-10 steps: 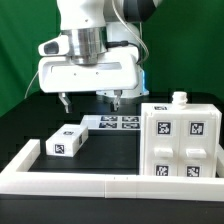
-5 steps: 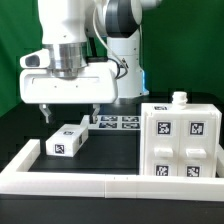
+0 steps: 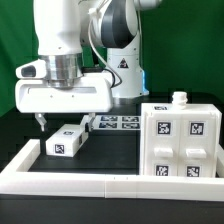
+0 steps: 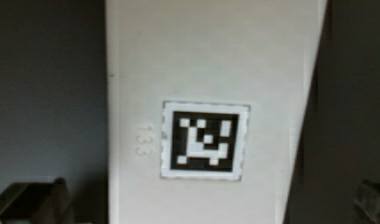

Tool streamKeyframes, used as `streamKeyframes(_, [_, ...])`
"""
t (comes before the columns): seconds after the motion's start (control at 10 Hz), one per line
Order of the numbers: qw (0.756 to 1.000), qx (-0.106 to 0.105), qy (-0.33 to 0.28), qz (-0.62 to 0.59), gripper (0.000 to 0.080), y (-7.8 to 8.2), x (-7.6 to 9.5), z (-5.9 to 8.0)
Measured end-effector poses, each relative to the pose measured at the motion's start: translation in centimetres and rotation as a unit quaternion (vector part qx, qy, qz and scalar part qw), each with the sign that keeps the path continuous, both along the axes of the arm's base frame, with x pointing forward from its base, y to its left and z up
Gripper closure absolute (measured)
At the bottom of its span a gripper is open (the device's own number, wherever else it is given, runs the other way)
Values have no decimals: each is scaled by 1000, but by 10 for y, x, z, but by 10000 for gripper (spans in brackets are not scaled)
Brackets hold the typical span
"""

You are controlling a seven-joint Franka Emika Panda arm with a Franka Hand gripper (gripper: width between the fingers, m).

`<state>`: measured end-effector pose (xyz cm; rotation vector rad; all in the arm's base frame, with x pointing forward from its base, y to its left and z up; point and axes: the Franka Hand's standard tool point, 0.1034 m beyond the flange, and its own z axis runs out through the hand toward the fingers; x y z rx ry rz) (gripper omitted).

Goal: Assemble cabinet

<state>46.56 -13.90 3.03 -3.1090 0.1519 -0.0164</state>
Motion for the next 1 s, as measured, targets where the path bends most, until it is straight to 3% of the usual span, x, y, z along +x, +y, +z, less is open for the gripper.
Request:
streamKeyframes(0.4, [1000, -6, -2, 12, 2, 0, -9, -19])
streamKeyframes(0.7, [1000, -6, -1, 20, 2, 2, -14, -24])
streamKeyframes(0.8, [1000, -6, 0, 20, 110, 2, -14, -24])
streamKeyframes(0.9, [1000, -6, 0, 21, 110, 2, -14, -24])
streamKeyframes(1.0, [1000, -6, 0, 22, 257, 2, -14, -24])
